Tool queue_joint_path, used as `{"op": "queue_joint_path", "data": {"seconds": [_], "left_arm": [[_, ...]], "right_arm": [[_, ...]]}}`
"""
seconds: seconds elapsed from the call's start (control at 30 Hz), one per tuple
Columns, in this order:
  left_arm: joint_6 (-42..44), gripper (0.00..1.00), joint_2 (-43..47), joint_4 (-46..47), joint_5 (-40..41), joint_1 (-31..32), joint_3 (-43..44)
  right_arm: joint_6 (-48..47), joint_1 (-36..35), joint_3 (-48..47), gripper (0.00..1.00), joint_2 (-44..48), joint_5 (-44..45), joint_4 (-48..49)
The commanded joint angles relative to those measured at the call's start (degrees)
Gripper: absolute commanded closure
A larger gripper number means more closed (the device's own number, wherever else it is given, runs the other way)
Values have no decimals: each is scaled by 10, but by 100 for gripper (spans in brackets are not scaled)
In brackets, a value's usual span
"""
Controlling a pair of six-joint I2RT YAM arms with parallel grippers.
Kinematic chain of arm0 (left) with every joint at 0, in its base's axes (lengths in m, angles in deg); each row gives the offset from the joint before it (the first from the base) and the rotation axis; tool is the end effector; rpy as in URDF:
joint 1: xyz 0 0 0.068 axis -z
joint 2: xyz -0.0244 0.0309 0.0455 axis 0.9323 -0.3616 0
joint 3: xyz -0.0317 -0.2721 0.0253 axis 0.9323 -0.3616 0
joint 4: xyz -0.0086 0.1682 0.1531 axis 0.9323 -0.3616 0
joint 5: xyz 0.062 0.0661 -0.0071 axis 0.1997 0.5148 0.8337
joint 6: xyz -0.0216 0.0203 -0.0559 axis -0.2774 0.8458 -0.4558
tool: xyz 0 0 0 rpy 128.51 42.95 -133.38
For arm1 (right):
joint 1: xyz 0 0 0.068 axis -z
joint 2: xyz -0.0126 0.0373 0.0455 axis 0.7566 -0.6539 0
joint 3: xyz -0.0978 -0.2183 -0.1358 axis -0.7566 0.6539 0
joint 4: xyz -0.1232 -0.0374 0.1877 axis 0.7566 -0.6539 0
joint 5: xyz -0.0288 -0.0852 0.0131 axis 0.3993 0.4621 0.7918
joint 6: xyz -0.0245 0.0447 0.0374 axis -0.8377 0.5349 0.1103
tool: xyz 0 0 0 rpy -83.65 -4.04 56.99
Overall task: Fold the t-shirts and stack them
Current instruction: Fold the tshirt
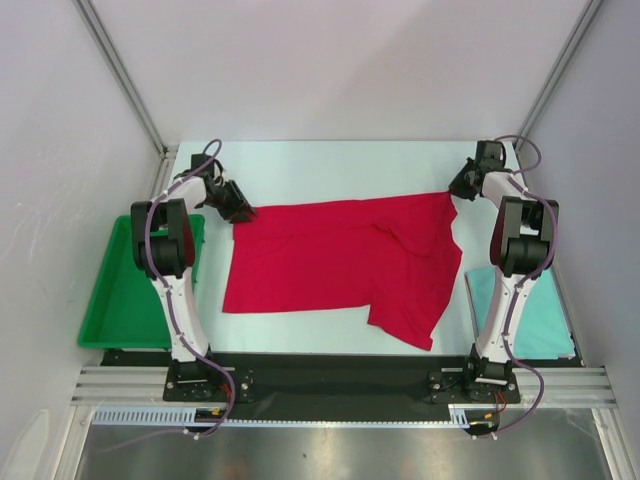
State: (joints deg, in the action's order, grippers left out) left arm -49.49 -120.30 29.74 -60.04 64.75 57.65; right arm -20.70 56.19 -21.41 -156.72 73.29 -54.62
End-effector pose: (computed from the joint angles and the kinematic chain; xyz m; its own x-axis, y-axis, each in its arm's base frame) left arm 0.4298 0.0094 0.1555 -0.8467 -0.5109 -0.1484 -0.3616 0.7574 -0.5437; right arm 0.4658 -0.0520 0.1817 -0.6239 0.5479 -0.5573 0.3870 0.8361 0.3888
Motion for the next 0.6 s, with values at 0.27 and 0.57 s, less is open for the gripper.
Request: {"op": "queue_joint_path", "data": {"seconds": [0.27,0.57], "left_arm": [[30,59,16,8,65,1,20],[69,44,163,13,94,36,-80]], "right_arm": [[-21,4,-71,96,-11,19,-19],[-56,-7,-141,54,9,60,-158]]}}
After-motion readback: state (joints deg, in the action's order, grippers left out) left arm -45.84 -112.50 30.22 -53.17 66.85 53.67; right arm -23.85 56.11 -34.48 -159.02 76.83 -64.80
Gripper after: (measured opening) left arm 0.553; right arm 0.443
